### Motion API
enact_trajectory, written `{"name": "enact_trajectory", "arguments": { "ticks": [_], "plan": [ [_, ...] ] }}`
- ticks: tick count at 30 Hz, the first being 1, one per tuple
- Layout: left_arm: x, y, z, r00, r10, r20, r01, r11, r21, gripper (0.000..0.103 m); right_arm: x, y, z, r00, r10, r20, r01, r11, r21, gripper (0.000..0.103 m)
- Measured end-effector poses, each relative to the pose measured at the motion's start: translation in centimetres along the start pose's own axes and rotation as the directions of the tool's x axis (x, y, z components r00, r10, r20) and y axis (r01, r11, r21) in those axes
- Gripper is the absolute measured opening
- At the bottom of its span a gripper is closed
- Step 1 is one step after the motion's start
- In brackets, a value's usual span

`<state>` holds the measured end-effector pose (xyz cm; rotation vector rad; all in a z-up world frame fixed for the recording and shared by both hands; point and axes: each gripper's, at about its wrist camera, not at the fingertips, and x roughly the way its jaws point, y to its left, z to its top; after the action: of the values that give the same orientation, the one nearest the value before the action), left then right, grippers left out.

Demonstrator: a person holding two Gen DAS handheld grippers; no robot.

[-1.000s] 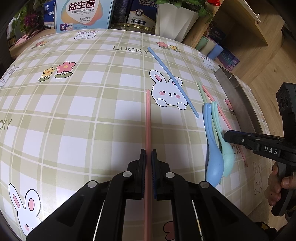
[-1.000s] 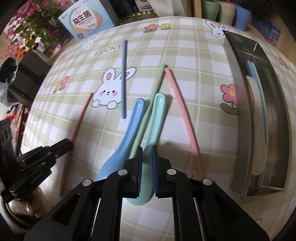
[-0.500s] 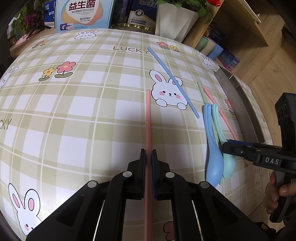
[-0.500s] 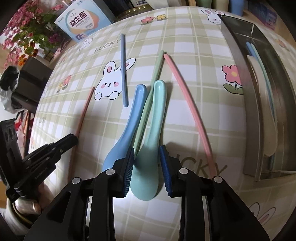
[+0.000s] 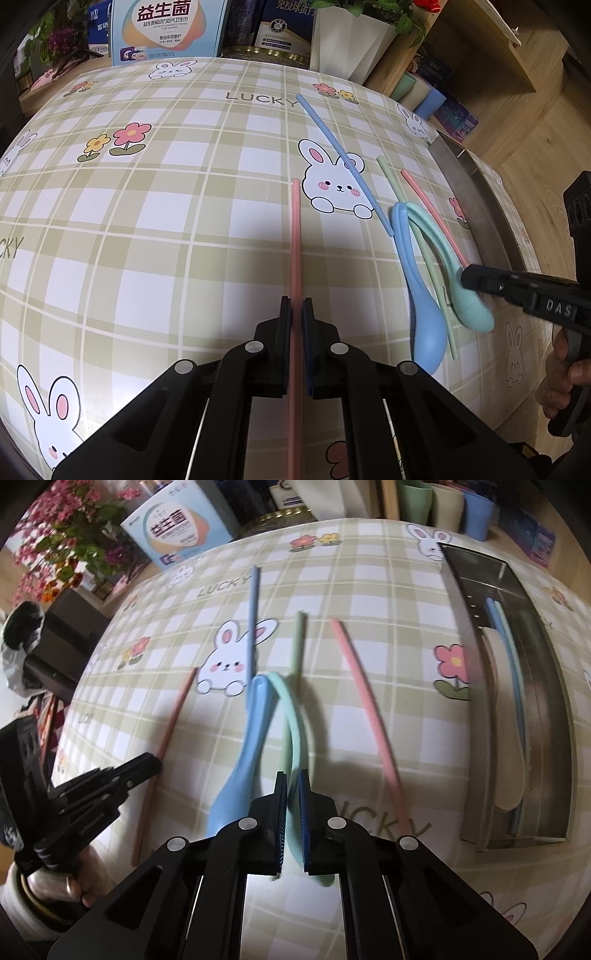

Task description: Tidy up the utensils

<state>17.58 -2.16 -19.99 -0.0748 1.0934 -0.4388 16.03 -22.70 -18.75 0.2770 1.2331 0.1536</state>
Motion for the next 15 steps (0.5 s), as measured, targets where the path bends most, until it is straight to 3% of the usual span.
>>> {"name": "enact_trajectory", "arguments": {
  "ticks": [5, 11, 14, 15],
  "plan": [
    [0.0, 0.0, 0.0, 1.0, 0.0, 0.0, 0.0, 1.0, 0.0, 0.007, 1.0, 1.3, -0.3, 0.999, 0.013, -0.039, -0.015, 0.999, -0.046, 0.006],
    [0.0, 0.0, 0.0, 1.0, 0.001, 0.0, -0.001, 1.0, 0.0, 0.007, 0.2, 1.3, 0.4, 0.999, -0.045, 0.011, 0.046, 0.996, -0.072, 0.011],
    [0.0, 0.0, 0.0, 1.0, 0.002, 0.001, -0.002, 1.0, 0.0, 0.007, 0.2, 1.0, 0.7, 0.998, -0.058, 0.033, 0.06, 0.995, -0.077, 0.05],
    [0.0, 0.0, 0.0, 1.0, 0.001, 0.001, -0.001, 1.0, 0.0, 0.007, 0.2, 0.9, 0.8, 0.998, -0.05, 0.046, 0.053, 0.996, -0.074, 0.05]
  ]
}}
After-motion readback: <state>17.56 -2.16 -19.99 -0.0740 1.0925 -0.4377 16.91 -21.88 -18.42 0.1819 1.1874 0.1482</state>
